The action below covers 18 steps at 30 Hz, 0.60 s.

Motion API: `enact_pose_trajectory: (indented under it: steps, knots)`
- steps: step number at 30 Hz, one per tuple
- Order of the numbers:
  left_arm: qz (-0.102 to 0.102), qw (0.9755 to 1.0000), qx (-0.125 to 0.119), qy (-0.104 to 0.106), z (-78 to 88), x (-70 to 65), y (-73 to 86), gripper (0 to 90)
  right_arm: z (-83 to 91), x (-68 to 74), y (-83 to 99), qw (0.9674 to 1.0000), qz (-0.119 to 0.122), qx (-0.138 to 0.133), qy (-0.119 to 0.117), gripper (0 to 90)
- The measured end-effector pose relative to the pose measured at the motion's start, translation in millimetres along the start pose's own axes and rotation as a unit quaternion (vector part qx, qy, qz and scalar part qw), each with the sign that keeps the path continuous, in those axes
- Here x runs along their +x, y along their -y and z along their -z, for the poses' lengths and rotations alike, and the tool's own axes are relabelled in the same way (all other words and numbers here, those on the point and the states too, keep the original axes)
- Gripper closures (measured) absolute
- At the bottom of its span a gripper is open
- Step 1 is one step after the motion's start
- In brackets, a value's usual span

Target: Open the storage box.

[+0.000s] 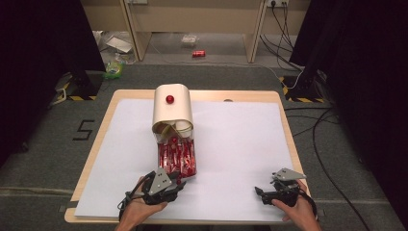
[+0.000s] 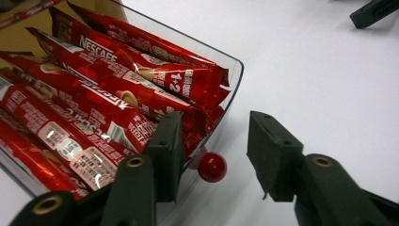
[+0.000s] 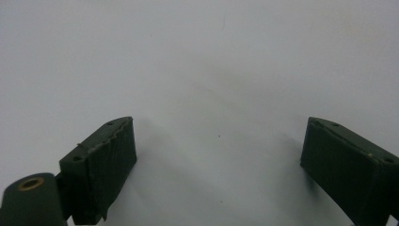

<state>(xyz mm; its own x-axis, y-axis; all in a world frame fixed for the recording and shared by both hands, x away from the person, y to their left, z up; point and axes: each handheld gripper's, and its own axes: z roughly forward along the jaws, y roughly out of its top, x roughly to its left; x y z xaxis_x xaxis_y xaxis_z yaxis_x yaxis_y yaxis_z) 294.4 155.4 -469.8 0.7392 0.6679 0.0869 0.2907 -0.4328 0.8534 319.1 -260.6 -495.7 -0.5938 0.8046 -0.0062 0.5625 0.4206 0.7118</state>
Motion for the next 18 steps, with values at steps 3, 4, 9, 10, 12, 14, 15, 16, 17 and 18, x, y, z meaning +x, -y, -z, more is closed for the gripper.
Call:
enact_pose_trajectory:
  steps: [3, 4, 9, 10, 12, 14, 15, 16, 17, 18]
  knots:
    - [0.002, 1.0000, -0.007, -0.005, 1.6, 0.3, -2.6, 51.2, 0.0, 0.0, 0.0, 1.0000, 0.000, 0.000, 0.000, 11.2]
    - [0.004, 0.9999, -0.011, -0.006, 2.3, 0.2, -3.5, 49.7, 0.0, 0.0, 0.0, 1.0000, 0.000, 0.000, 0.000, 11.2]
    - [0.017, 0.9992, -0.022, -0.030, 7.6, 4.8, -9.7, 44.9, 0.0, -0.1, 0.0, 1.0000, 0.000, 0.000, 0.000, 11.2]
    - [0.021, 0.9989, -0.024, -0.033, 8.3, 5.9, -10.4, 44.5, 0.0, 0.0, 0.0, 1.0000, 0.000, 0.000, 0.000, 11.2]
    - [0.030, 0.9985, -0.024, -0.040, 8.8, 7.4, -11.4, 43.4, 0.0, -0.1, 0.0, 1.0000, 0.000, 0.000, 0.000, 11.2]
    - [0.038, 0.9978, -0.021, -0.050, 8.5, 8.8, -12.1, 42.1, 0.0, 0.0, 0.0, 1.0000, 0.000, 0.000, 0.000, 11.2]
    - [0.043, 0.9974, -0.021, -0.053, 8.0, 9.2, -12.2, 41.7, 0.0, 0.0, 0.0, 1.0000, 0.000, 0.000, 0.000, 11.2]
    - [0.045, 0.9972, -0.021, -0.056, 7.6, 9.5, -12.5, 41.5, 0.0, -0.1, 0.0, 1.0000, 0.000, 0.000, 0.000, 11.2]
    - [0.046, 0.9970, -0.021, -0.059, 7.2, 9.7, -12.9, 41.2, 0.0, -0.1, 0.0, 1.0000, 0.000, 0.000, 0.000, 11.2]
    - [0.047, 0.9967, -0.022, -0.063, 6.9, 9.8, -13.5, 40.7, 0.0, -0.1, 0.0, 1.0000, 0.000, 0.000, 0.000, 11.2]
